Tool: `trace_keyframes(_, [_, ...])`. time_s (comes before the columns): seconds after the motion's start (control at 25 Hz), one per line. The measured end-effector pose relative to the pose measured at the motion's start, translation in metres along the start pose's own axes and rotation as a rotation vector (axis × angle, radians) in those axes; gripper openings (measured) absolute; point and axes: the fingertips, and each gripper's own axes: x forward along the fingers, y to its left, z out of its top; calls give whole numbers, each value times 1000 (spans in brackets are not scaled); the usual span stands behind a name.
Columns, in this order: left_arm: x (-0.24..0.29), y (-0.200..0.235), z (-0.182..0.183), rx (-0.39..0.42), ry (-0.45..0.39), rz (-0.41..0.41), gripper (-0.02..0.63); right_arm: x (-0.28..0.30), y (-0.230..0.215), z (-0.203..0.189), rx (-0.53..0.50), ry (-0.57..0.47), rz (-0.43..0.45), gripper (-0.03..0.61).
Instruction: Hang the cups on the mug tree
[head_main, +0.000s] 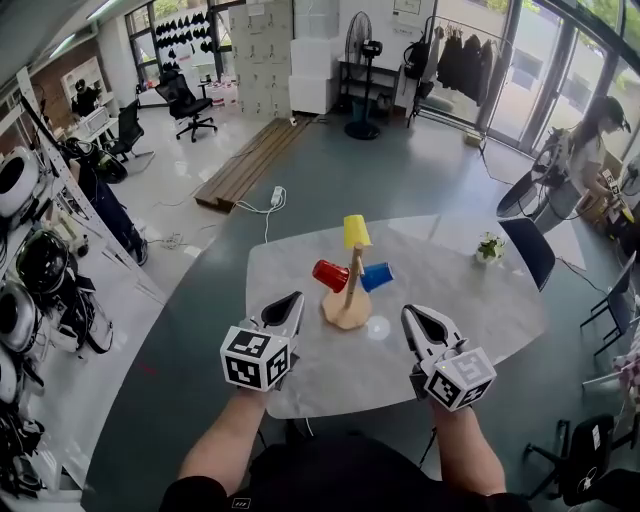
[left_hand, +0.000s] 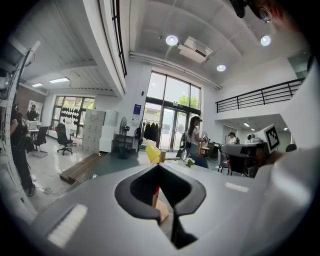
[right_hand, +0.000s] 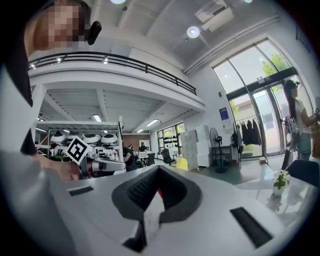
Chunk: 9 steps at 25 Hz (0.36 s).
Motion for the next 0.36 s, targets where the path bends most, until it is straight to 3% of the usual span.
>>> trace_keyframes(0.36, [5, -1, 9, 1, -18, -15, 11, 2, -2, 5, 15, -18, 1, 11])
